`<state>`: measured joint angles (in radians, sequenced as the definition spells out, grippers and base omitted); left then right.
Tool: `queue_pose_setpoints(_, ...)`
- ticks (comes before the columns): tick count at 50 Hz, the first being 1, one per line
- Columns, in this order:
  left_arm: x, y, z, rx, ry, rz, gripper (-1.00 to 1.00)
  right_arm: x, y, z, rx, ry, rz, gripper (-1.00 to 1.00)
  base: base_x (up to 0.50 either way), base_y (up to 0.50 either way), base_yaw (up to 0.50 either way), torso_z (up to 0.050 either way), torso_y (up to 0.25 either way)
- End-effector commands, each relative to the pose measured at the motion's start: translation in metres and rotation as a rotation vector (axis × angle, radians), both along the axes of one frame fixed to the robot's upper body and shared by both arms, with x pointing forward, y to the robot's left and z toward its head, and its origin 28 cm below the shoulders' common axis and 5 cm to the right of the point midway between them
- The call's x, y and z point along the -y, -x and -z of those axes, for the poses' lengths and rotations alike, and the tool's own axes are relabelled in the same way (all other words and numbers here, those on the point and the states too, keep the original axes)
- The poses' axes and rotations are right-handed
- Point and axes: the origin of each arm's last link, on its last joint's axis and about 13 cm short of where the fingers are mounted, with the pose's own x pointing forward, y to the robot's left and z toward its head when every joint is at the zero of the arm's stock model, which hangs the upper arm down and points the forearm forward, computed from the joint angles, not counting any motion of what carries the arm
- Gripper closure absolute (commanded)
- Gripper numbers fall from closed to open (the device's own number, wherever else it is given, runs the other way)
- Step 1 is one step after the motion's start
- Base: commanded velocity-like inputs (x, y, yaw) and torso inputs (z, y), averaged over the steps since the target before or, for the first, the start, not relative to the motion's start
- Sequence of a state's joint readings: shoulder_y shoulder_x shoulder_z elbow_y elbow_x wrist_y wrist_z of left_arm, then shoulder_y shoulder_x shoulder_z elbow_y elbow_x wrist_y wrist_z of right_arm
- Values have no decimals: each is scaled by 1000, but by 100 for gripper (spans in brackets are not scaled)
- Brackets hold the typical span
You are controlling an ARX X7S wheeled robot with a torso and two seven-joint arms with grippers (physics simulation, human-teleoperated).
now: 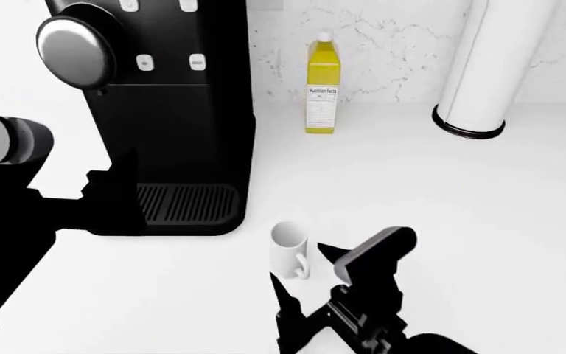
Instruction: A wet mug is on the counter and needs to be dried. Pick it up and place it upside down in the open cabinet.
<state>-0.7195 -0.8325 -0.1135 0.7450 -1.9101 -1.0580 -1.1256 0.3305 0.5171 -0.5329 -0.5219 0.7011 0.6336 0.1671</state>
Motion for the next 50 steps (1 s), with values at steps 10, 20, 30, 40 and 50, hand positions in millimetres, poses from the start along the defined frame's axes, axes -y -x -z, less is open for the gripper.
queue_pose_setpoints(10, -2, -1, 5, -5, 7, -8, -100, 3, -13, 12, -5, 118, 43, -100, 0, 0, 0, 0, 0)
queue_pose_setpoints(20, -2, -2, 7, -7, 9, -9, -100, 0, -18, 15, -5, 131, 31, -100, 0, 0, 0, 0, 0)
queue_pose_setpoints(30, -3, -2, 8, -8, 10, -11, -100, 0, -20, 18, -7, 128, 22, 100, 1, 0, 0, 0, 0)
queue_pose_setpoints(40, -2, -3, 8, -8, 12, -7, -100, 1, -19, 15, -2, 135, 17, 100, 2, 1, 2, 0, 0)
queue_pose_setpoints(50, 0, -4, 5, -27, 21, 26, -100, 22, -13, -24, 146, 224, 86, 100, 0, 0, 0, 0, 0)
